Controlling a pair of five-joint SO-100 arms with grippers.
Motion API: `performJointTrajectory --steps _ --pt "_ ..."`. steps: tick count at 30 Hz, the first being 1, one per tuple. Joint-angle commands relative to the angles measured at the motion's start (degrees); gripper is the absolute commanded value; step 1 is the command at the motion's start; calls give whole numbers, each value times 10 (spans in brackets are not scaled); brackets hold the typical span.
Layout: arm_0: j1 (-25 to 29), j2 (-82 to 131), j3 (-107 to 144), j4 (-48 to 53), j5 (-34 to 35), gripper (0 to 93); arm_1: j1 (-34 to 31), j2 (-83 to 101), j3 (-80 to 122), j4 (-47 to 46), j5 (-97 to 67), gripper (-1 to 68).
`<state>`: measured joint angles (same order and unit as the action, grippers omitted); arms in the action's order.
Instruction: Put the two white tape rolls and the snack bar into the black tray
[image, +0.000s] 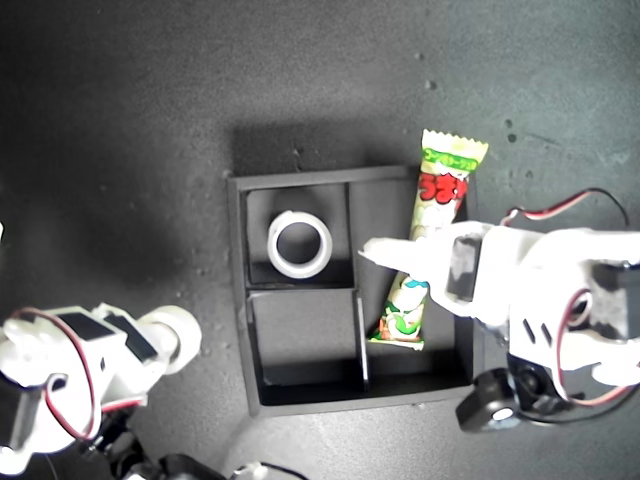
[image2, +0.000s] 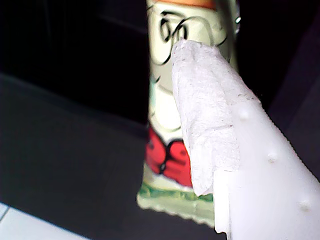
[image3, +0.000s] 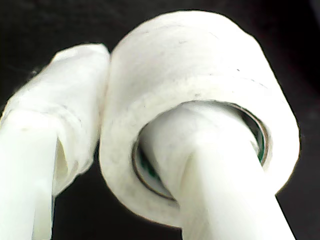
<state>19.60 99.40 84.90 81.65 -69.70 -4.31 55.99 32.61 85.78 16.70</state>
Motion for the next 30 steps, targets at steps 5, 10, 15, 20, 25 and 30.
performJointTrajectory --steps 5,10,15,20,25,30 --pt "-40 -272 -434 92 99 2 59 81 -225 175 348 -4" --pt "-19 -636 -946 236 86 2 92 287 -21 174 576 -6" --pt "-3 -719 -975 235 54 2 83 476 127 173 621 -7" --pt "-3 -744 -947 236 35 4 37 720 474 56 659 -7" --pt "4 -724 -892 236 12 142 -26 875 764 -68 691 -7" --pt "4 -606 -808 236 24 210 -64 916 961 -178 699 -7"
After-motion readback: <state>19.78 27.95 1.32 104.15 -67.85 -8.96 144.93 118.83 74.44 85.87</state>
